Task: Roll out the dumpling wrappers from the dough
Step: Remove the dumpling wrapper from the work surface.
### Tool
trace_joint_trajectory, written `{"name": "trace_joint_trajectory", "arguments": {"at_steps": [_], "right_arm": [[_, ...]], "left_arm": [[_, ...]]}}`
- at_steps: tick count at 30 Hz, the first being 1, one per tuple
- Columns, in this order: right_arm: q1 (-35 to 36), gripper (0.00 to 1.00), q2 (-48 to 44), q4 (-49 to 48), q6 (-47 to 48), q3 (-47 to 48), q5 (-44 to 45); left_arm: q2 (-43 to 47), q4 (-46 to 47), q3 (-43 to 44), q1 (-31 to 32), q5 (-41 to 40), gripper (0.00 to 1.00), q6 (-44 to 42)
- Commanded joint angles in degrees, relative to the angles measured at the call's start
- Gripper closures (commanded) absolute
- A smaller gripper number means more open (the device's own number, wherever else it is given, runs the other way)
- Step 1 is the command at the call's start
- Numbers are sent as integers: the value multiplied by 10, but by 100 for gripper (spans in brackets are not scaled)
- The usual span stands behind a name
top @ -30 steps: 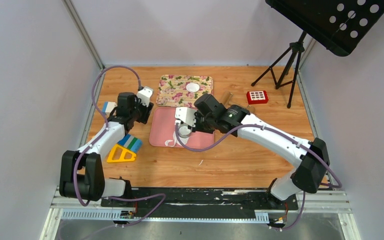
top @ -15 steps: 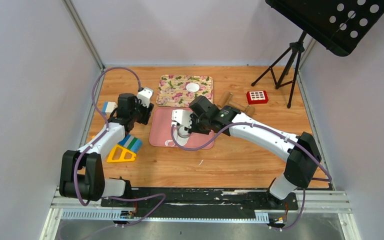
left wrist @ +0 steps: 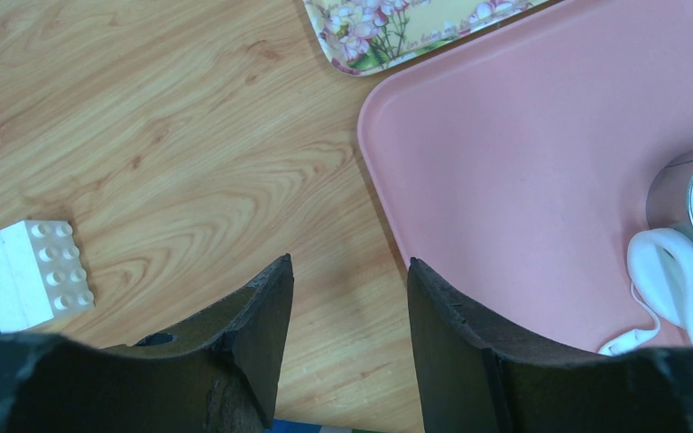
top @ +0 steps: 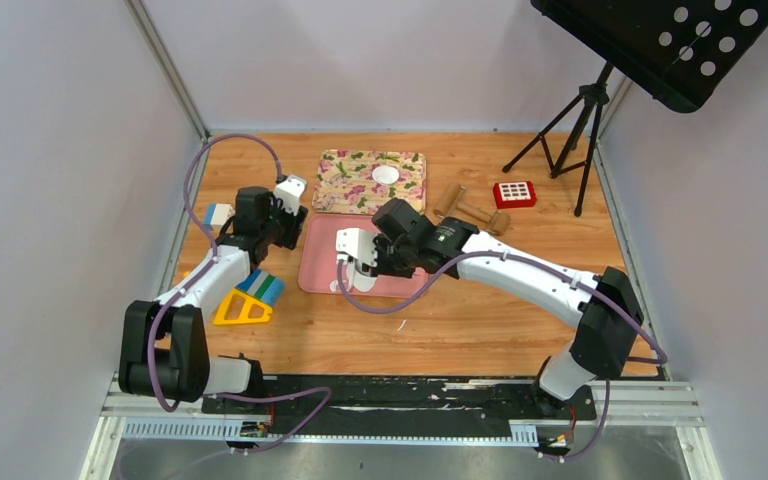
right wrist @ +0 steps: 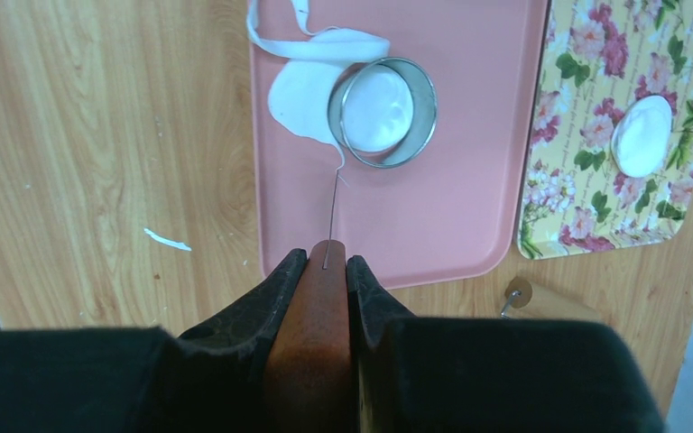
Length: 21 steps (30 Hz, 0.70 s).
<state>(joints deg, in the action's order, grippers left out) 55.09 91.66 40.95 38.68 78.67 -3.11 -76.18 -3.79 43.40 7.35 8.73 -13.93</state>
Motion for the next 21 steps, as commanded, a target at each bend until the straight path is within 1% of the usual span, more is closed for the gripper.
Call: {"name": "trace_joint_trajectory", "arguments": {"at_steps": [1, 9, 21], "right_arm": [[13, 100, -27, 10, -20, 8, -31], [27, 100, -17, 8, -33, 18, -40], [55, 100, 23, -20, -51, 56, -13]], "left_arm": [[15, 24, -2, -2, 9, 43, 10], [17, 23, -3, -2, 9, 43, 10], [13, 22, -5, -2, 13, 43, 11]]}}
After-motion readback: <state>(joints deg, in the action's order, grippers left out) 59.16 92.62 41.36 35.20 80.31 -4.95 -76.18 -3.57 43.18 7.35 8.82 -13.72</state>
